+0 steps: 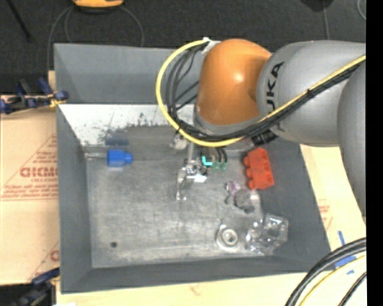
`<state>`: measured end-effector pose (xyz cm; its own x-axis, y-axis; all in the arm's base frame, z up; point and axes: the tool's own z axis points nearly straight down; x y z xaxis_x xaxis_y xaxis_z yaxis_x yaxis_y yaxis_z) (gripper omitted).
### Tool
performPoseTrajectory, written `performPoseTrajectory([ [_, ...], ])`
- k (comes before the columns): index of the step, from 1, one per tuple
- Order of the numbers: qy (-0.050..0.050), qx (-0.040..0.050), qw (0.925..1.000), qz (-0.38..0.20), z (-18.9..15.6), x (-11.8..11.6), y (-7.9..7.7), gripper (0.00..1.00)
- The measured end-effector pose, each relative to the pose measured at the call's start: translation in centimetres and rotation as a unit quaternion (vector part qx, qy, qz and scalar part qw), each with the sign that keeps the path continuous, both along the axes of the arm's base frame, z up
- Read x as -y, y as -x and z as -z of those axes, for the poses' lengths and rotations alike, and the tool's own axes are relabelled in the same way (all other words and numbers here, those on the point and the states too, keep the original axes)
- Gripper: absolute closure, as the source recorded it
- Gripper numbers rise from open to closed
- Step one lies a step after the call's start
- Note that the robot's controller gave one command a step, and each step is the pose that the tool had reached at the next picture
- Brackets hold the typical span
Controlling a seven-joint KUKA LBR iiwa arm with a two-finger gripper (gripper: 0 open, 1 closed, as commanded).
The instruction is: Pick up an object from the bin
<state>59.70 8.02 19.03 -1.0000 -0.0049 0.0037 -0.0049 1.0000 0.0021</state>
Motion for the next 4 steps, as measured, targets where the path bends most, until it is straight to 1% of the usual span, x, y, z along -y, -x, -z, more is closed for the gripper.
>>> performPoseTrajectory([
  [1, 0.002, 0.0015, 0.9947, 0.102, 4.1, 7.4, 1.1, 0.00],
  [2, 0.002, 0.0077, 0.9966, 0.082, -0.1, 6.5, -4.1, 0.00],
  [3, 0.003, 0.0010, 0.9971, 0.076, 11.3, 15.7, 0.6, 0.00],
  [4, -0.001, 0.0031, 0.9594, 0.282, 11.0, 19.2, 1.1, 0.00],
])
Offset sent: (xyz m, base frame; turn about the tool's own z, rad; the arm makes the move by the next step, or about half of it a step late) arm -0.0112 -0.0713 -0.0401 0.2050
